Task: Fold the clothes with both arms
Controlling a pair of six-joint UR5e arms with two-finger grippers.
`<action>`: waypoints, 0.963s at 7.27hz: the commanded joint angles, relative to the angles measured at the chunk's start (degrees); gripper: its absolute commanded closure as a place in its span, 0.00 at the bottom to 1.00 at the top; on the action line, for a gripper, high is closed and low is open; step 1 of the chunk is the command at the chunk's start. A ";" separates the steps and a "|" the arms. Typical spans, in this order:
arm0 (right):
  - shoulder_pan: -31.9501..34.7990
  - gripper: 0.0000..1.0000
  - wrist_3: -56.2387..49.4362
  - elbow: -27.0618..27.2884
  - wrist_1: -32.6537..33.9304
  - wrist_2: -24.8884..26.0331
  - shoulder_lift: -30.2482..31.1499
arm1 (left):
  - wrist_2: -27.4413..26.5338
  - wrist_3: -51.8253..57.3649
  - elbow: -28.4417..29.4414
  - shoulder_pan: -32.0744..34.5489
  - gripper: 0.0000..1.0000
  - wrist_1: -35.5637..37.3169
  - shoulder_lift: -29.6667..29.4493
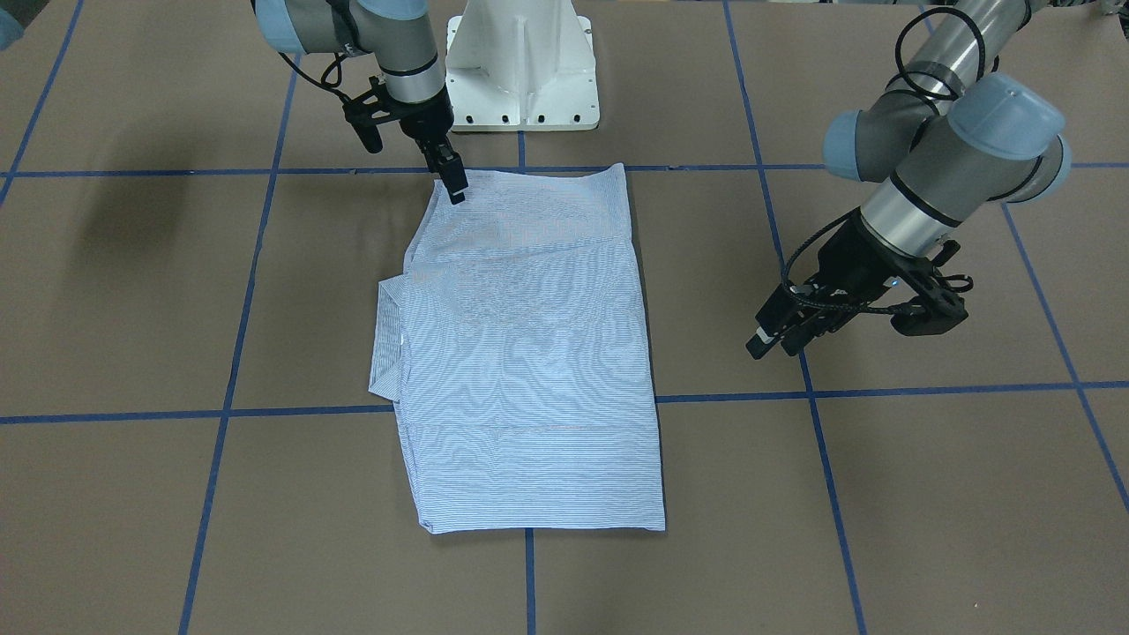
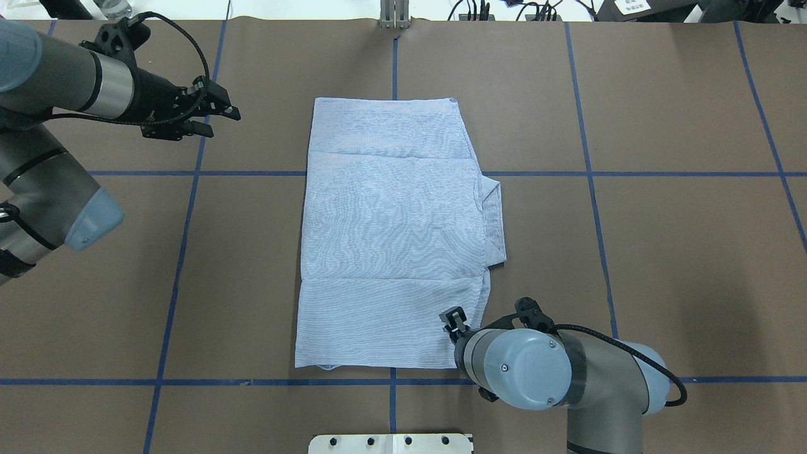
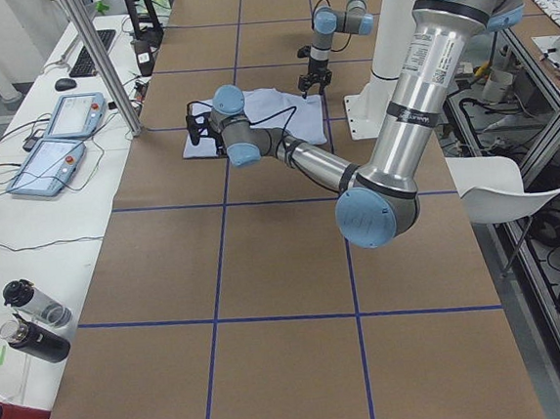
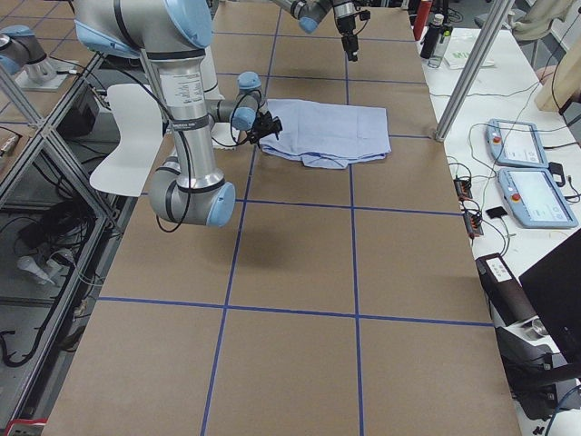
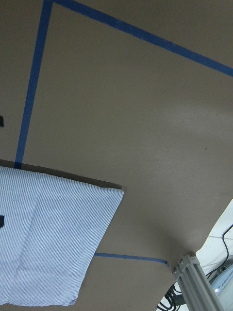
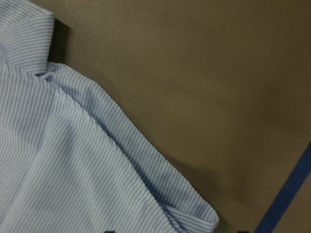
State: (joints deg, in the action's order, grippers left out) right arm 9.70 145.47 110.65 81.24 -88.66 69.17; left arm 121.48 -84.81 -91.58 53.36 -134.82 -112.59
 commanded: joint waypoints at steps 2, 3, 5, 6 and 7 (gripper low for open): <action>0.13 0.19 -0.72 -1.05 -0.20 0.07 -0.09 | -0.01 0.00 0.00 -0.01 0.32 0.00 0.00; 1.27 0.25 -0.89 -1.14 -0.20 -0.10 -0.26 | -0.01 0.00 0.00 -0.01 0.32 0.00 0.00; 1.55 0.26 -2.65 -2.02 -0.38 -0.02 -0.61 | -0.01 0.00 0.00 -0.01 0.32 0.00 0.00; 1.20 0.26 -2.30 -2.02 -0.38 -0.11 -0.62 | -0.01 0.00 0.00 -0.01 0.33 0.00 0.00; 1.02 0.29 -1.95 -2.02 -0.38 -0.11 -0.70 | -0.01 0.00 0.00 -0.01 0.32 0.00 0.00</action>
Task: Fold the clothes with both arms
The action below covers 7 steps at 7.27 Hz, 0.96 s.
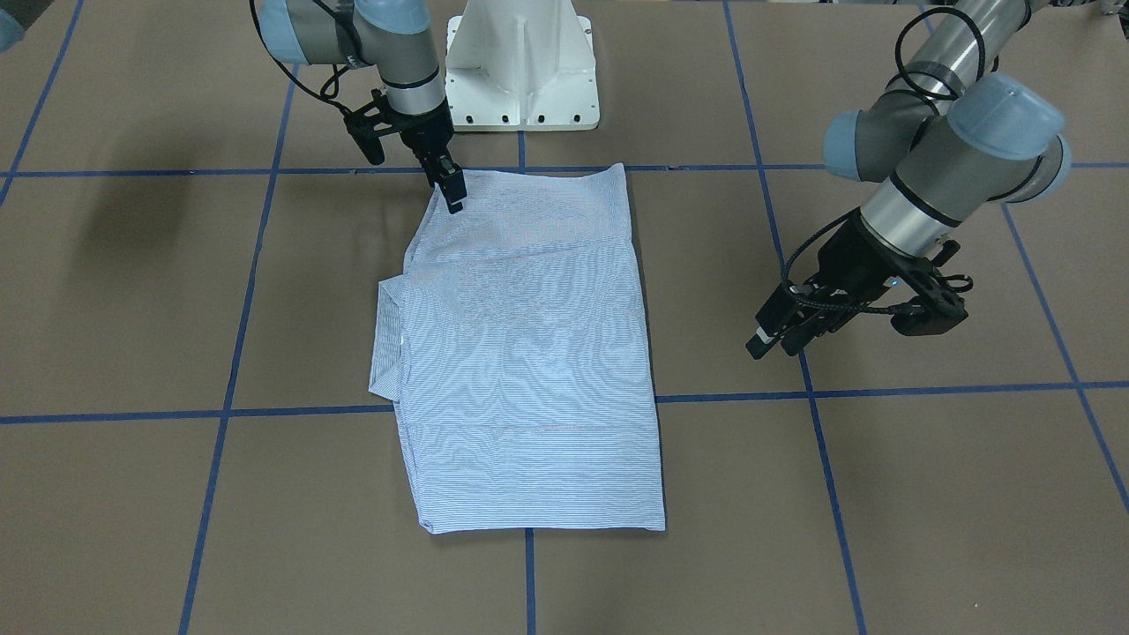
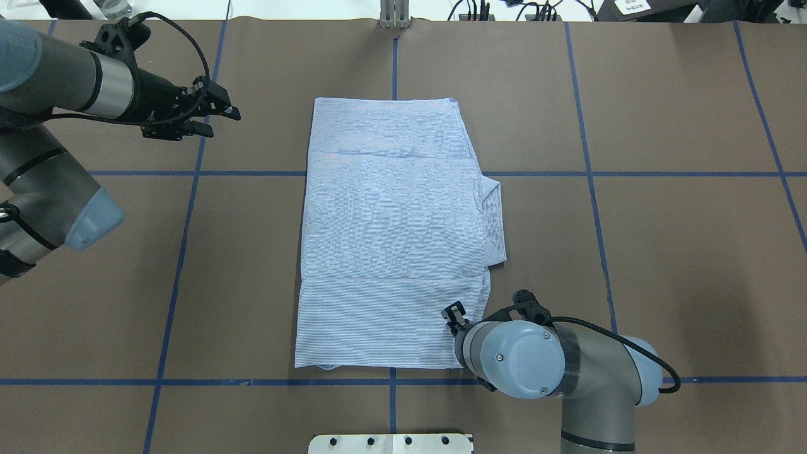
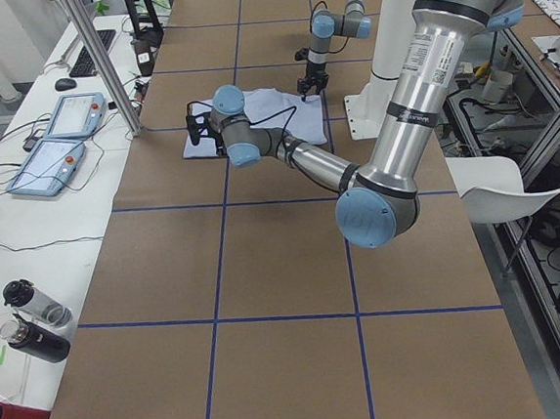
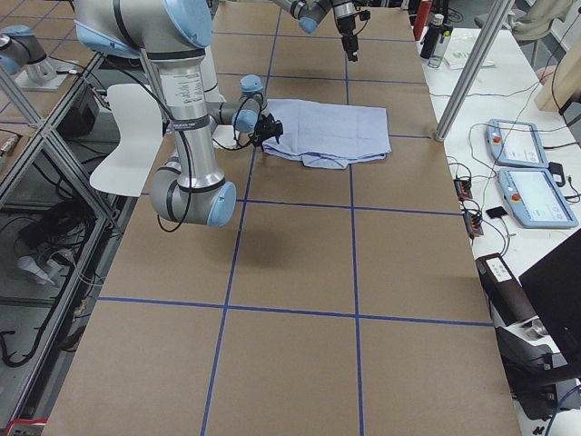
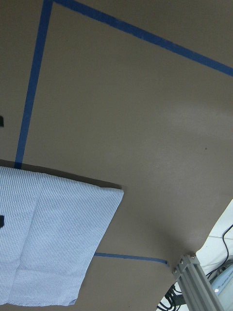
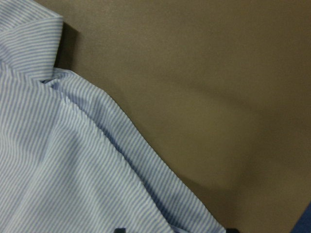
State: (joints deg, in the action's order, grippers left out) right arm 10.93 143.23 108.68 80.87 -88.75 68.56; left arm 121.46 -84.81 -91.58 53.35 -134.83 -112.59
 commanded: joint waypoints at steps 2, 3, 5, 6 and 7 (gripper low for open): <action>-0.48 0.51 0.47 -0.05 0.08 0.07 -0.01 | 0.00 -0.09 0.00 0.00 0.33 0.00 -0.18; -0.48 0.84 0.47 -0.05 0.08 -0.02 -0.01 | 0.00 -0.09 -0.09 0.00 0.33 0.00 -0.18; -0.91 1.00 0.30 0.39 0.25 -0.28 0.08 | 0.00 0.00 -0.09 0.00 0.33 0.00 -0.18; -0.91 1.00 0.21 0.48 0.34 -0.28 -0.01 | 0.00 -0.09 -0.35 0.00 0.33 0.00 -0.18; -0.83 1.00 0.12 0.83 0.43 -0.46 -0.01 | 0.00 -0.17 -0.61 0.09 0.33 0.00 -0.09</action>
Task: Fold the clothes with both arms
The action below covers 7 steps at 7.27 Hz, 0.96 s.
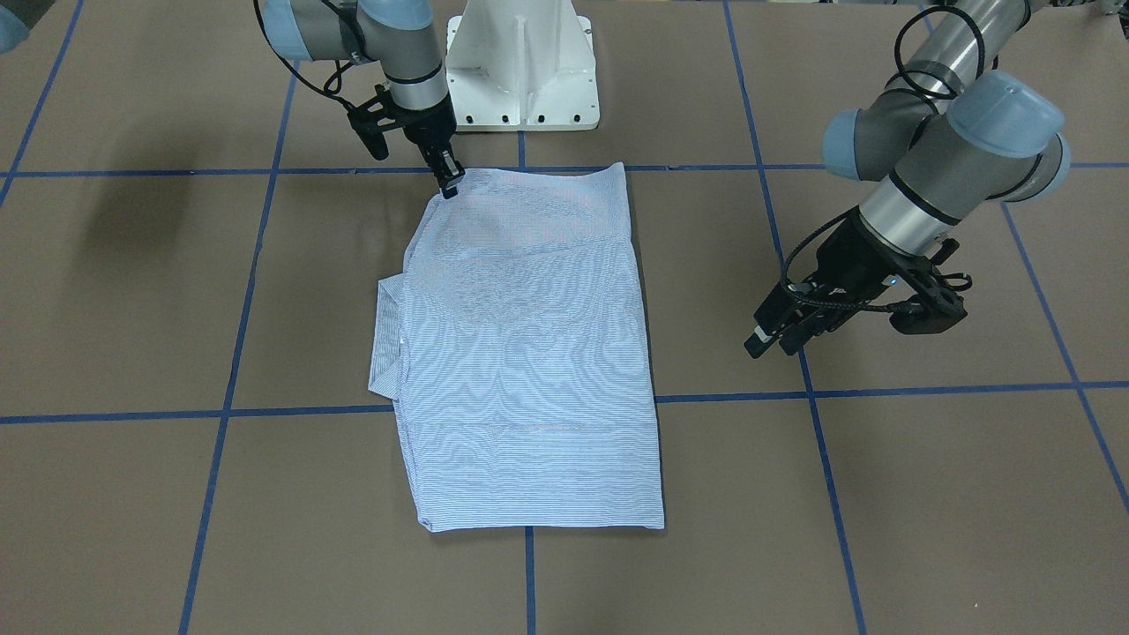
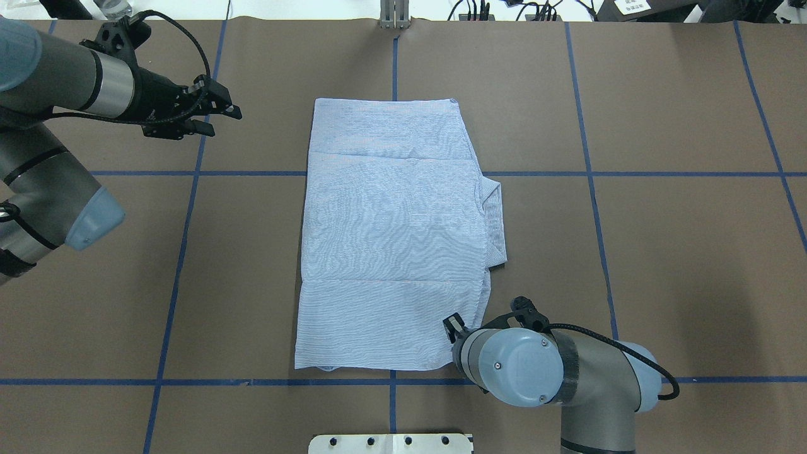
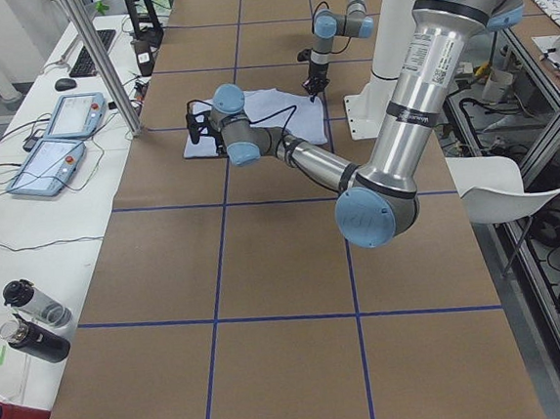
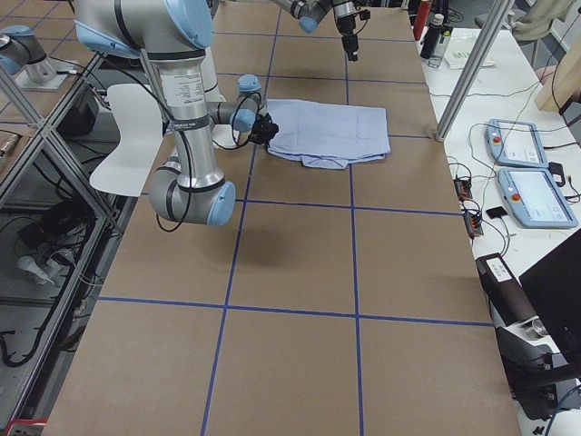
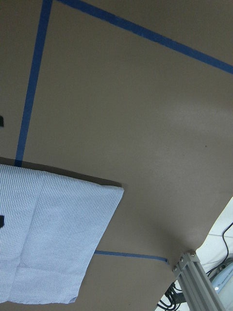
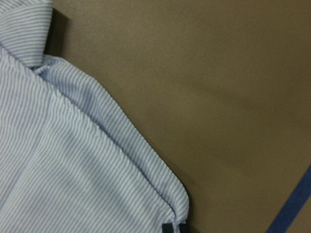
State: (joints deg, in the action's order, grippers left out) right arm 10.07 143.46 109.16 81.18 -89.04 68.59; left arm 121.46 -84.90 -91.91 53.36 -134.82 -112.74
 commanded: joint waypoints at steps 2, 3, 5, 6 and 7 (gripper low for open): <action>0.47 1.00 -0.46 2.35 0.47 -0.43 0.40 | -0.26 -4.46 -1.24 -0.19 0.33 0.26 -0.02; 0.56 1.00 -0.55 2.72 0.47 -0.52 0.93 | -0.52 -8.06 -3.08 -1.06 0.33 0.18 -0.03; 0.74 1.00 -0.55 2.99 0.47 -0.69 1.54 | -5.60 -16.22 -11.31 -9.01 0.33 0.35 5.04; 0.74 1.00 -0.55 3.33 0.47 -0.69 1.81 | -10.32 -21.92 -16.40 -16.37 0.33 0.35 8.73; 0.74 1.00 -0.55 4.03 0.47 -0.69 2.94 | -18.29 -25.37 -18.37 -24.02 0.33 0.35 10.50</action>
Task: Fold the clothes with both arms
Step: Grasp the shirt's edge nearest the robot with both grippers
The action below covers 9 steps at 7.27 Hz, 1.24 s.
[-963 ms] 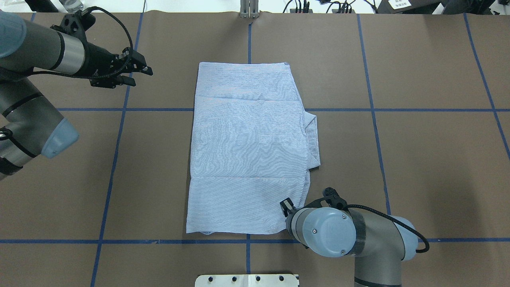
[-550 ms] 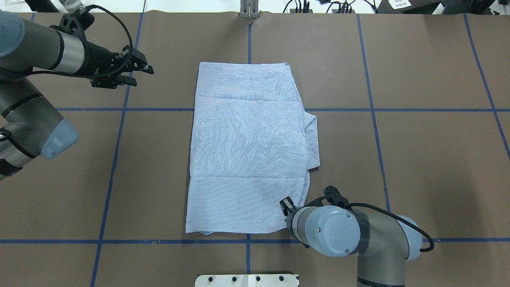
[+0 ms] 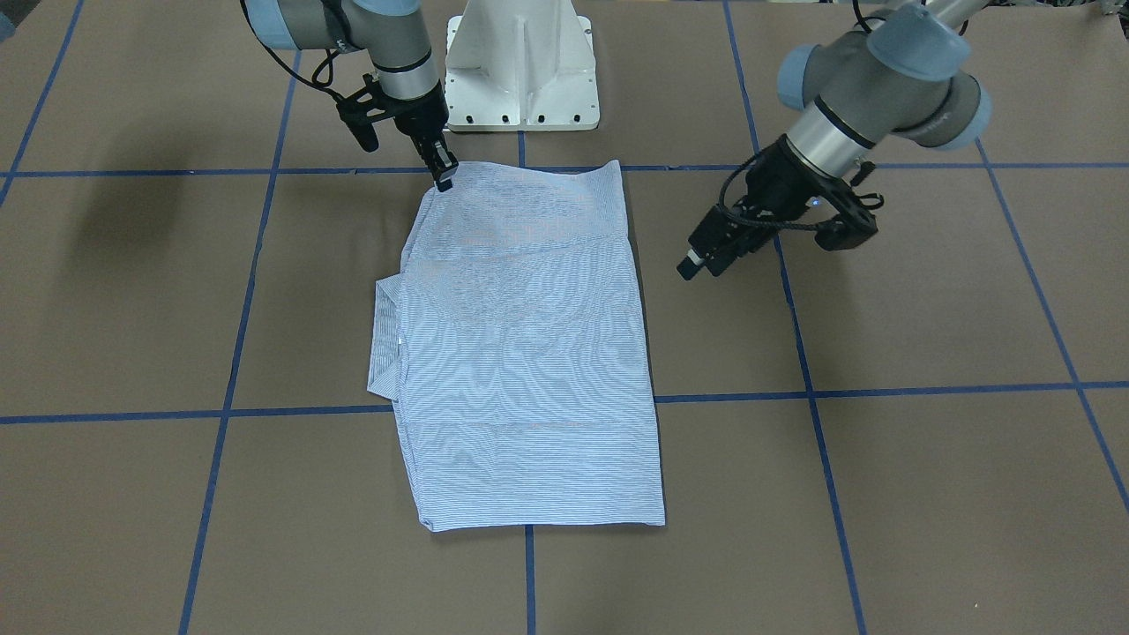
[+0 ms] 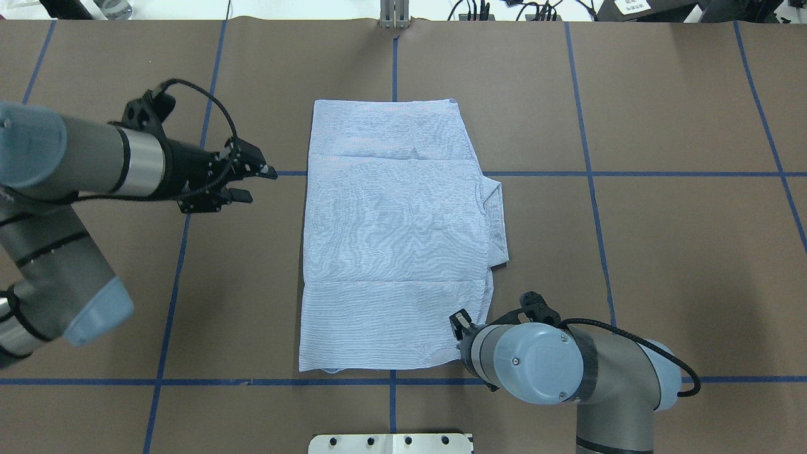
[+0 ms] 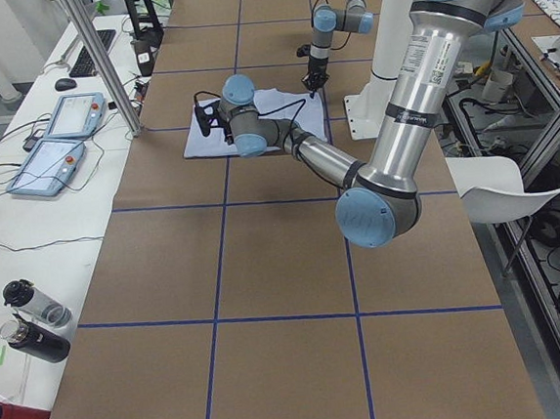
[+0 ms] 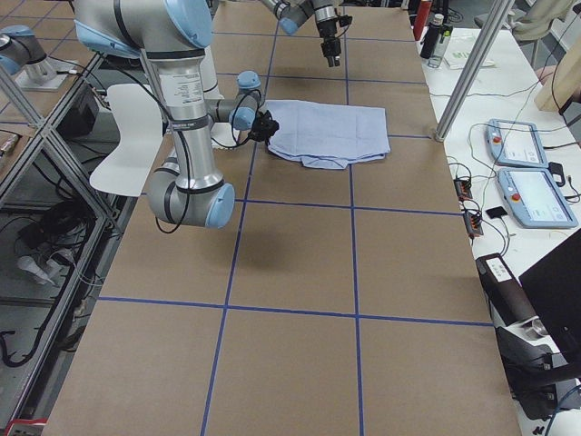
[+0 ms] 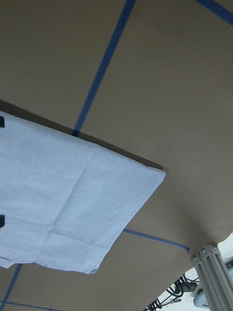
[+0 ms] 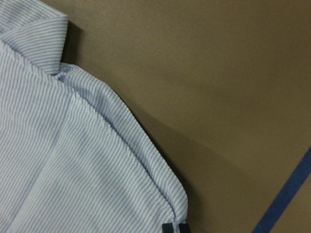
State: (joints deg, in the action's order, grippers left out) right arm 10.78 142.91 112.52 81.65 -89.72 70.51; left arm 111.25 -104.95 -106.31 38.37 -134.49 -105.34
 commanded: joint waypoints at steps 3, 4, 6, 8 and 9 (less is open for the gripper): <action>0.03 1.00 -0.09 1.65 -0.09 -0.19 1.73 | -19.09 -10.18 -3.64 -21.71 0.34 0.01 5.48; 0.03 1.00 -0.09 1.65 -0.09 -0.19 1.64 | -19.93 -11.05 -2.59 -23.67 0.34 0.01 5.49; 0.03 1.00 -0.18 1.65 -0.09 -0.19 1.64 | -20.02 -12.20 -2.41 -25.27 0.40 -0.07 5.49; 0.03 1.00 -0.09 1.65 0.00 -0.37 1.64 | -20.02 -12.29 -0.75 -27.20 0.44 -0.07 5.14; 0.03 1.00 -0.09 1.65 -0.09 -0.46 1.64 | -20.02 -12.29 -0.48 -27.47 0.46 -0.07 4.88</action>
State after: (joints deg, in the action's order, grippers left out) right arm 10.81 142.80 114.17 81.60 -90.05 72.16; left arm 91.24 -117.21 -107.38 11.53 -134.56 -100.20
